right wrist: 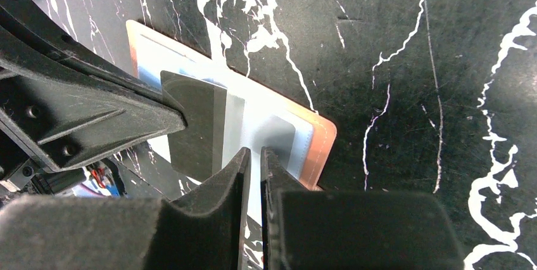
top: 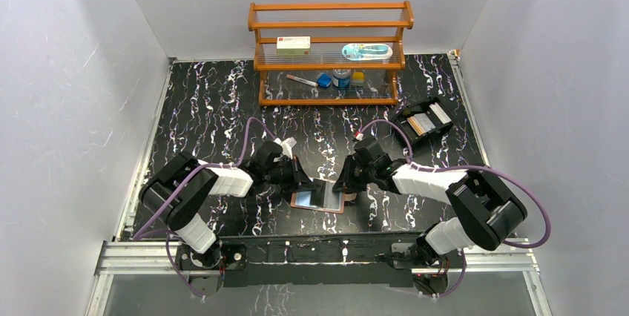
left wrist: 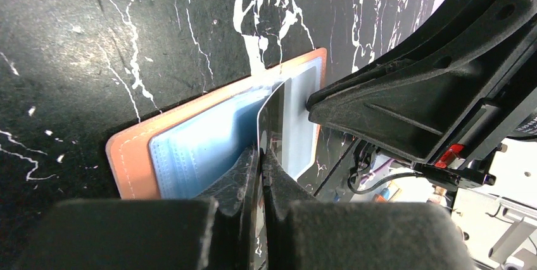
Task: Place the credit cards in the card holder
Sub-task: Insert the credit card into the card holder.
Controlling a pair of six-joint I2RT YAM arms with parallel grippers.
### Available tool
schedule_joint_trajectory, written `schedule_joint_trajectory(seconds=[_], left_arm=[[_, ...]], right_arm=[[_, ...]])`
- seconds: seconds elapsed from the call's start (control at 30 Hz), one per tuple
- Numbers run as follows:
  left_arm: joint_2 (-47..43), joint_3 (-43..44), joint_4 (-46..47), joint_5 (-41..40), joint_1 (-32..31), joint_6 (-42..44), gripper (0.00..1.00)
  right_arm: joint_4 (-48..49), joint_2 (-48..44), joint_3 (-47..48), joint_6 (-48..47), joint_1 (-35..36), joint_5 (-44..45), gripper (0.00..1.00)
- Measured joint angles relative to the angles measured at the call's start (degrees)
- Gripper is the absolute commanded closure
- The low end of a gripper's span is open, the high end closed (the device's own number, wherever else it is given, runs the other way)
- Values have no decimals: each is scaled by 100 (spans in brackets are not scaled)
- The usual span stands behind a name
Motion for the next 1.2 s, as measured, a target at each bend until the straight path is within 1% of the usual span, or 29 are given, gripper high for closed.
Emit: schedule_joint_trajectory(seconds=[0.13,0.23,0.3,0.37,0.4,0.57,0.77,1.2], left_arm=[[4,0,24,-17,-33,-2,100],[31,0,52,-20,-61,-7,96],[37,2,61,-22,-72,-7,89],[37,37,-24,-59,-83,4,76],[37,81,-114,-90,-92,28,72],[-140,483,-876,-321,-164,350,62],[-402,684,-1593,-684,-164,638,61],[-363,684,-1574,-612,-245,485,60]], right_arm=[[-81,-76,-2,13,0,61,75],[-358,-271,0,9,0,155,73],[-544,-448,0,9,0,223,69],[-688,-654,0,13,0,273,67],[-728,-739,-2,11,0,295,66],[-710,-984,-210,74,11,339,67],[-636,-887,-476,210,22,299,69],[-439,-831,-527,332,81,302,70]])
